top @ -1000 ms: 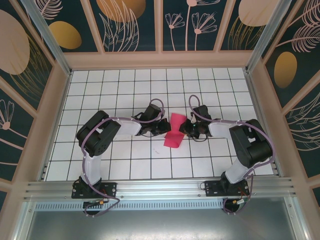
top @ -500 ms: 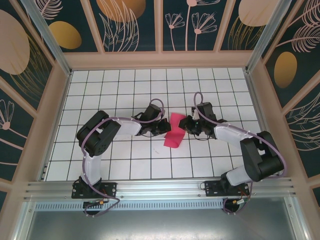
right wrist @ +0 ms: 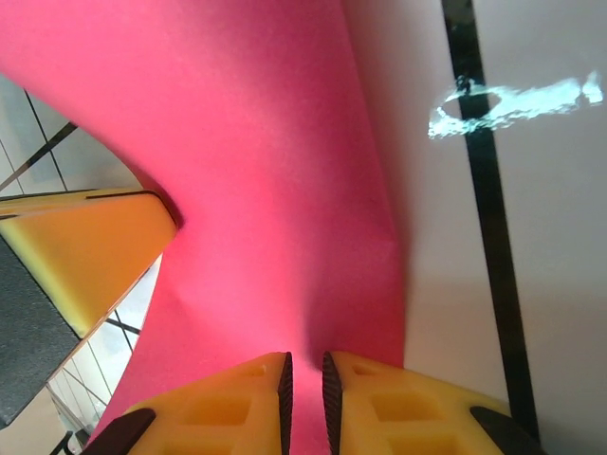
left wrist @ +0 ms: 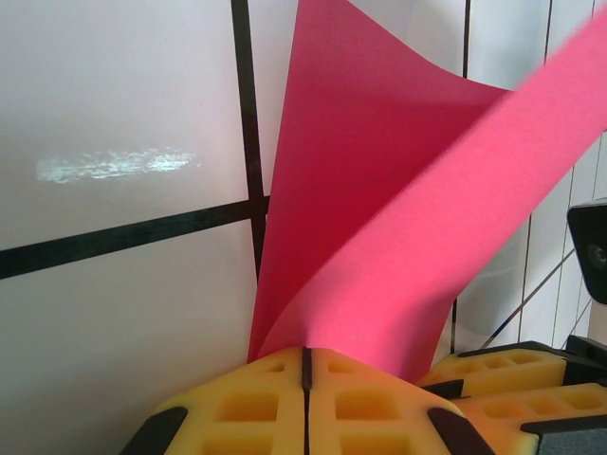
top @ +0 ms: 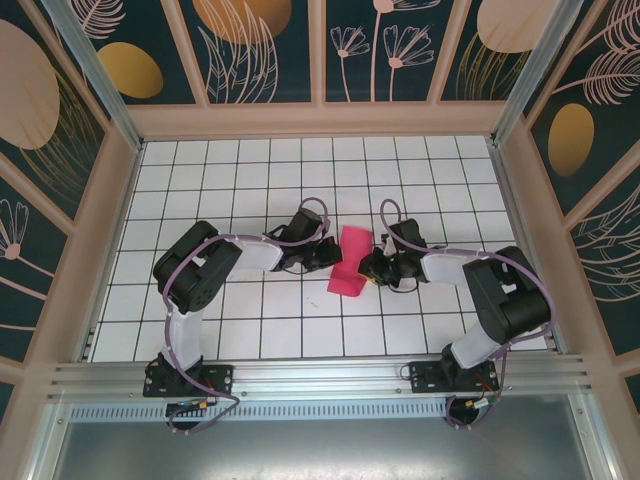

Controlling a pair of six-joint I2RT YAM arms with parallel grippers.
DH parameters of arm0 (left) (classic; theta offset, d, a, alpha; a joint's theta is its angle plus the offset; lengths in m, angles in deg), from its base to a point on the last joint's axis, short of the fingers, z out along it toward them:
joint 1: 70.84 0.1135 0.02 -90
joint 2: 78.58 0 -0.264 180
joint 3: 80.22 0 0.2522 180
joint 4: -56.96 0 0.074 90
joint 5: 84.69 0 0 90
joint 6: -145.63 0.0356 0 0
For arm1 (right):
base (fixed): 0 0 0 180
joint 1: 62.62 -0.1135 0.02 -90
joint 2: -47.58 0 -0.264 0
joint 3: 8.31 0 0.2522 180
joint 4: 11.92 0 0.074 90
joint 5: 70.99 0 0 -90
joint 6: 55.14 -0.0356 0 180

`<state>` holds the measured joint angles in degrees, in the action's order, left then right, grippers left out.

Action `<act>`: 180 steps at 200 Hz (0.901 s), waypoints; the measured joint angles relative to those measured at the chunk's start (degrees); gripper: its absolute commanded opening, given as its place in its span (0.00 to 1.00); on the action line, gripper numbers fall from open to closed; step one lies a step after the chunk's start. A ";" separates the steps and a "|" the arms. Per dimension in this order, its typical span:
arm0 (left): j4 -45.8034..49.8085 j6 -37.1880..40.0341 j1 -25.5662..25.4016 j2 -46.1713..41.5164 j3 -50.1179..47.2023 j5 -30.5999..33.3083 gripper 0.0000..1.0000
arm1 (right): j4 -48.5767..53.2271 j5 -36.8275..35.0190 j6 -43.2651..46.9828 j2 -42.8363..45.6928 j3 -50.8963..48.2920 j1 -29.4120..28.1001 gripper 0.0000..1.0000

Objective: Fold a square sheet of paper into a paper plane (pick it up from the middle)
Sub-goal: Fold the square sheet of paper in half at the center of the table.

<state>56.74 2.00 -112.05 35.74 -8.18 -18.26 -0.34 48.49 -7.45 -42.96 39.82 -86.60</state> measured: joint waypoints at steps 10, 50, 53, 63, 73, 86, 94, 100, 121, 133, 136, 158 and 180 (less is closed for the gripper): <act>0.00 0.00 0.00 0.00 0.00 0.02 0.09 | 0.04 -0.02 -0.02 0.13 0.00 0.00 0.22; -0.02 0.00 0.00 0.00 0.00 0.00 0.09 | 2.14 -1.09 0.00 2.27 0.11 -0.87 0.23; -0.02 0.00 0.00 0.00 0.00 0.00 0.09 | 2.40 -1.11 -0.02 2.71 0.11 -0.98 0.23; -0.02 0.02 0.00 0.00 0.00 0.00 0.09 | 2.82 -1.05 -0.04 4.31 0.11 -1.42 0.23; -0.02 0.02 0.00 0.00 0.00 0.00 0.09 | 2.62 -0.87 -0.11 6.08 0.11 -1.92 0.23; -0.02 0.02 0.00 0.00 0.00 0.00 0.09 | 2.10 -0.50 -0.28 7.37 0.09 -2.32 0.23; -0.02 0.02 0.00 0.00 0.00 0.00 0.09 | 1.40 -0.09 -0.46 7.69 -0.09 -2.51 0.23; -0.02 0.02 0.00 0.00 0.00 0.00 0.09 | 0.94 0.24 -0.59 7.67 -0.28 -2.62 0.23; -0.02 0.02 0.00 0.00 0.00 0.00 0.09 | -0.33 0.85 -1.36 6.71 -1.51 -2.89 0.22; -0.02 0.02 0.00 0.00 0.00 0.00 0.09 | -0.68 0.83 -1.55 5.49 -2.21 -3.10 0.23; -0.02 0.02 0.00 0.00 0.00 0.00 0.09 | -0.74 0.83 -1.55 5.16 -2.38 -3.15 0.22; -0.07 0.02 -0.02 0.04 0.00 0.00 0.09 | -0.90 0.61 -1.53 2.78 -3.23 -3.32 0.22; -0.17 0.02 -0.02 0.07 0.00 0.00 0.09 | -0.98 0.57 -1.51 2.73 -3.19 -3.28 0.22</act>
<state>56.57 2.02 -112.07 35.81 -8.18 -18.26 -1.32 49.06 -8.96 -40.23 36.63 -89.88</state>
